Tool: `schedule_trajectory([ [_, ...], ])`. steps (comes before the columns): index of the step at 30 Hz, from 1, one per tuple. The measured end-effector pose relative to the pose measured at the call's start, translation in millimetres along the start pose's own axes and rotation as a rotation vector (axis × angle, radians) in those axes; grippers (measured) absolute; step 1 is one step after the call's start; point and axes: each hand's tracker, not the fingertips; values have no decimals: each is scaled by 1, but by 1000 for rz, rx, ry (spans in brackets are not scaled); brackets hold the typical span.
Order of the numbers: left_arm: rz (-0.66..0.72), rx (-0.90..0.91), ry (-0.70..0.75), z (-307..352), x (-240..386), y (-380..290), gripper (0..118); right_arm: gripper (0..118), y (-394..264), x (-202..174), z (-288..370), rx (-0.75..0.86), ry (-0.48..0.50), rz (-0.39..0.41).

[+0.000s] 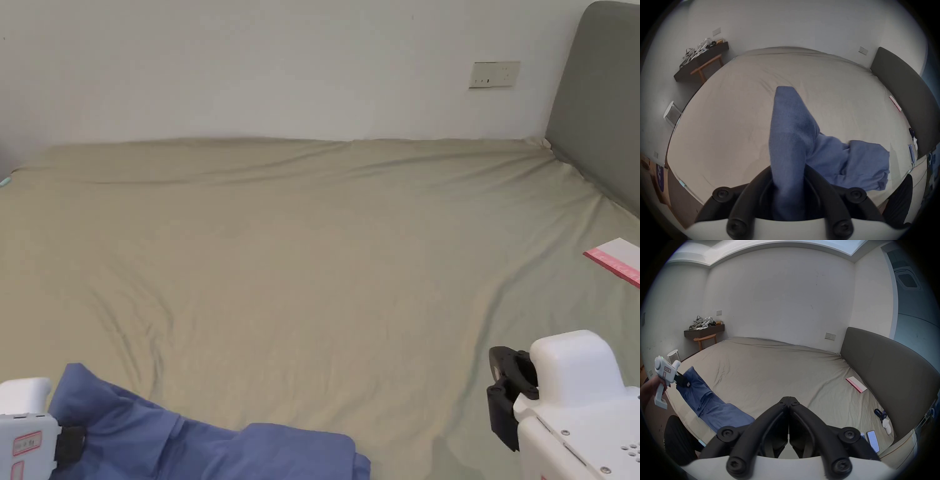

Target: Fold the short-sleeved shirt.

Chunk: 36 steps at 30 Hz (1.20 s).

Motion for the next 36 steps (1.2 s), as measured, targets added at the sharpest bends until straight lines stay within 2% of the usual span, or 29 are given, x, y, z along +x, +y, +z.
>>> schedule_trajectory([
  [4, -65, -12, -77, 11, 49, 8, 9, 3, 1, -2, 0, 2, 13, 1],
  [7, -79, -38, -197, 8, 89, 7, 9, 3, 0, -1, 2, 2, 13, 3],
  [11, -112, -98, -322, -22, 139, -3, 9, 3, -3, 5, 3, -2, 2, -8],
  [18, -120, -219, -321, -82, 212, -32, 9, 3, -9, 15, 5, -15, -12, -26],
  [23, -187, -227, -241, -98, 245, -49, 10, 3, -14, 23, 3, -33, -24, -36],
  [24, -195, -228, -241, -99, 248, -50, 14, 3, -15, 24, 2, -36, -26, -38],
  [25, -193, -231, -274, -97, 251, -51, 33, 3, -16, 25, 0, -39, -26, -41],
  [26, -168, -236, -361, -96, 252, -51, 54, 3, -16, 26, -1, -42, -27, -43],
  [27, -149, -247, -438, -94, 252, -49, 81, 3, -16, 26, -2, -44, -27, -44],
  [28, -124, -268, -534, -91, 252, -48, 114, 3, -16, 26, -2, -45, -26, -45],
  [29, -97, -247, -593, -85, 249, -44, 117, 3, -15, 26, -3, -46, -25, -43],
  [33, -26, -116, -607, -58, 231, -31, 114, 3, -13, 26, -3, -40, -23, -38],
  [34, -10, -83, -614, -52, 223, -28, 104, 3, -12, 26, -2, -38, -22, -38],
  [35, -4, -70, -612, -45, 215, -26, 83, 3, -11, 26, -2, -37, -24, -36],
  [36, 31, -8, -583, -43, 207, -23, 53, 3, -11, 26, -2, -36, -25, -35],
])
